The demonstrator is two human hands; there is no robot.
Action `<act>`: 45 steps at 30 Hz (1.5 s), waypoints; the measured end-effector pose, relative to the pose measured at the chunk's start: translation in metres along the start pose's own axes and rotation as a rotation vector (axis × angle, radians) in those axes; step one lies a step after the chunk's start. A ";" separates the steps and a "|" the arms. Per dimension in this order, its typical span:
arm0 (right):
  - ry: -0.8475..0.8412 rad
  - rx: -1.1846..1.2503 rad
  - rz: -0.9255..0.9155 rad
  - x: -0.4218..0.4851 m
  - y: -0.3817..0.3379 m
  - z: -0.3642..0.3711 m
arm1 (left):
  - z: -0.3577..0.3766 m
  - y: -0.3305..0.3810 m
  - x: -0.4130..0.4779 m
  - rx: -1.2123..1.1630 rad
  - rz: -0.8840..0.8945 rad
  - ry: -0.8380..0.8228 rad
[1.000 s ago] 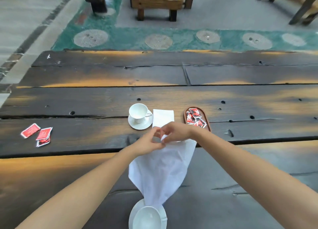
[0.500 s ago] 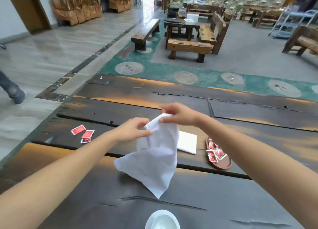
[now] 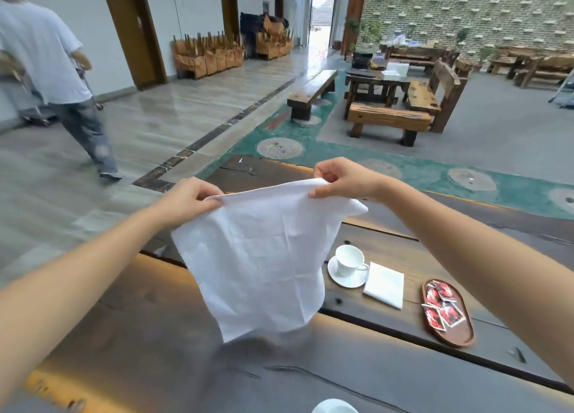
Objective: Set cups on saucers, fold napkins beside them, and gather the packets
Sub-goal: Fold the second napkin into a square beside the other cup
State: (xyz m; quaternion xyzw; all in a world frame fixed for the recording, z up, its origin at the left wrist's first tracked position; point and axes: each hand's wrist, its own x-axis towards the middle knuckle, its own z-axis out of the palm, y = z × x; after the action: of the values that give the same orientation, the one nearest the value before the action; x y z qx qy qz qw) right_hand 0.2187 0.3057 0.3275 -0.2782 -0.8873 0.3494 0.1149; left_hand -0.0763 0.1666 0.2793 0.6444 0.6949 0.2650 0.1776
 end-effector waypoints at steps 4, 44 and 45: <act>-0.321 -0.480 0.079 0.016 0.002 0.017 | -0.022 -0.018 -0.010 0.227 -0.016 0.008; -0.497 -0.168 0.582 -0.043 0.144 0.109 | 0.097 -0.126 -0.174 -0.340 -0.656 -0.601; -0.532 -0.272 0.567 -0.053 0.151 0.118 | 0.111 -0.128 -0.183 -0.306 -0.670 -0.644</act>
State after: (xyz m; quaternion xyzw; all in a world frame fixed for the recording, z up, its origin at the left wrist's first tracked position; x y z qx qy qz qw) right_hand 0.2777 0.3003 0.1371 -0.4245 -0.8123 0.3063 -0.2572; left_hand -0.0940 -0.0023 0.0968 0.4012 0.7270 0.0796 0.5515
